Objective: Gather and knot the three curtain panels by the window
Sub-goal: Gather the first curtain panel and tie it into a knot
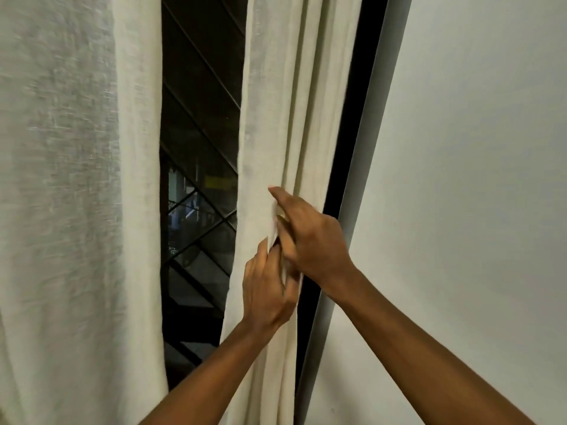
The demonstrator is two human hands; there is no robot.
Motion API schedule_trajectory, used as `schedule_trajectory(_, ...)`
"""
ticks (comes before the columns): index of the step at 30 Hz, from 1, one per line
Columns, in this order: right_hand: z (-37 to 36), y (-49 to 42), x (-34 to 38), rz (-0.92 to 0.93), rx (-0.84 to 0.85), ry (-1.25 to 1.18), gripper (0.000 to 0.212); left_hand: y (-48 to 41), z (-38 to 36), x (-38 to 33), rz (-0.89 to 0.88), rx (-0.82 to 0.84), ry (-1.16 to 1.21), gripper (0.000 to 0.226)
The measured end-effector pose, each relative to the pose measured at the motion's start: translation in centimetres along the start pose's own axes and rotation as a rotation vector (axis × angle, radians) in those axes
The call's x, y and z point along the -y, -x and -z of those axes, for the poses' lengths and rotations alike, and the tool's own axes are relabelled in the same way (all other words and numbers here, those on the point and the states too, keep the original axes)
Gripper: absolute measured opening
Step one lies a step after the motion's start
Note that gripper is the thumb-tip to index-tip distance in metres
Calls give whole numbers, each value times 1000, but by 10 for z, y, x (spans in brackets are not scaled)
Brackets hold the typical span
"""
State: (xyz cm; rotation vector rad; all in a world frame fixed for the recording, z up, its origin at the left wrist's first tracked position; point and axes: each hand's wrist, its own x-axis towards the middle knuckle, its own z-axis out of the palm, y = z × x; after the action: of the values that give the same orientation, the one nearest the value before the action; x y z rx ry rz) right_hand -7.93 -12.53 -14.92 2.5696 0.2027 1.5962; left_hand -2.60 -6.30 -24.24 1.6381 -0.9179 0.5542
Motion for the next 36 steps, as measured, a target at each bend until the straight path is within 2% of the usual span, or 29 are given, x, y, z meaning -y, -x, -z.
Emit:
schedule_trajectory(1,3,5,0,4,-51,-52,44,5,7,-3,-31,-15,16,50)
schedule_trajectory(3,6,10,2,-18,-49,-107,44,9,14,-4,-36,-24,47,48)
schedule_trajectory(8,1,4,12,-109,39,62,49,5,20,-1,-40,-44,-23,22)
schedule_trajectory(11,-2,7,16,-152,7,107,58,7,28,5,-34,-65,-15,20)
schedule_trajectory(14,-5,14,19,-171,-38,104,59,18,36,2,43,-73,61,18)
schedule_trajectory(16,-9,20,22,-146,-105,56,56,29,37,-3,86,-21,162,26)
schedule_trajectory(19,-8,24,38,-164,-295,-79,51,43,38,-7,135,42,365,60)
schedule_trajectory(21,-4,26,53,-231,-436,-206,58,49,38,-10,220,41,467,83)
schedule_trajectory(23,-2,30,64,-377,-499,-393,66,53,37,-13,288,94,493,102)
schedule_trajectory(25,-1,37,72,-631,-432,-632,65,55,33,-14,338,192,469,102)
schedule_trajectory(26,-2,39,72,-765,-348,-760,57,54,30,-12,347,213,428,92)
schedule_trajectory(28,-3,44,68,-964,-211,-992,36,53,23,3,375,188,314,52)
schedule_trajectory(29,-2,46,65,-1022,-194,-1022,28,53,22,10,400,176,263,32)
schedule_trajectory(30,-1,48,60,-1064,-196,-996,23,54,24,14,419,173,231,20)
schedule_trajectory(32,-3,56,51,-1146,-195,-869,20,55,29,22,427,169,218,20)
schedule_trajectory(34,-10,68,41,-1204,-118,-750,29,54,35,25,429,172,251,23)
schedule_trajectory(36,-16,79,34,-1228,42,-676,45,52,41,28,426,182,307,32)
